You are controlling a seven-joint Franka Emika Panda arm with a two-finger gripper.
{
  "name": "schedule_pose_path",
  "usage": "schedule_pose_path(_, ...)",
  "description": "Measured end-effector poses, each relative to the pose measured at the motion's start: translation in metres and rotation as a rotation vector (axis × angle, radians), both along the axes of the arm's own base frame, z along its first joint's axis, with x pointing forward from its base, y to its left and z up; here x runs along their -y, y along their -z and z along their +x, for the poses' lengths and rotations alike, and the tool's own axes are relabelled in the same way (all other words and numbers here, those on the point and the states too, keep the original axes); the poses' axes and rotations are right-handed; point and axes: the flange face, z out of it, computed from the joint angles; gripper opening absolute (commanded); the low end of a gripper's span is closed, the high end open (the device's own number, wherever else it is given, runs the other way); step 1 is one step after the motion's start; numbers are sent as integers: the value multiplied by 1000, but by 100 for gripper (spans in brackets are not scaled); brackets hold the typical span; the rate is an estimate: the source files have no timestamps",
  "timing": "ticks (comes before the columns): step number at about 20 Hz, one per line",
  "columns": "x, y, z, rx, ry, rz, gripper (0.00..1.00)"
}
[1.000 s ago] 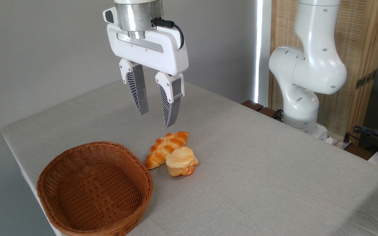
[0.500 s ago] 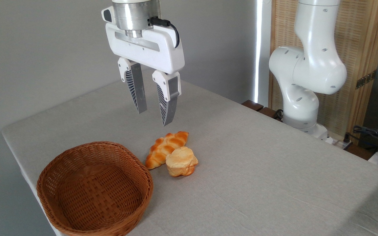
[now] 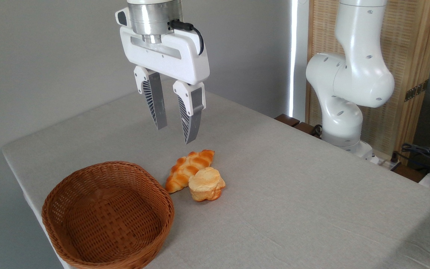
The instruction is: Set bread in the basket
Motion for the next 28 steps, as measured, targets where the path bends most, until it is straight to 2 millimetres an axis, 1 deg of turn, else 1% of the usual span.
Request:
schedule_pose_path(5, 1, 1, 1, -2, 2, 0, 100)
schedule_pose_path(10, 2, -3, 1, 7, 3, 0, 100)
schedule_pose_path(17, 4, -3, 1, 5, 2, -19, 100)
schedule_pose_path(23, 0, -3, 2, 4, -7, -22, 100)
schedule_pose_path(28, 0, -2, 2, 2, -7, -23, 100)
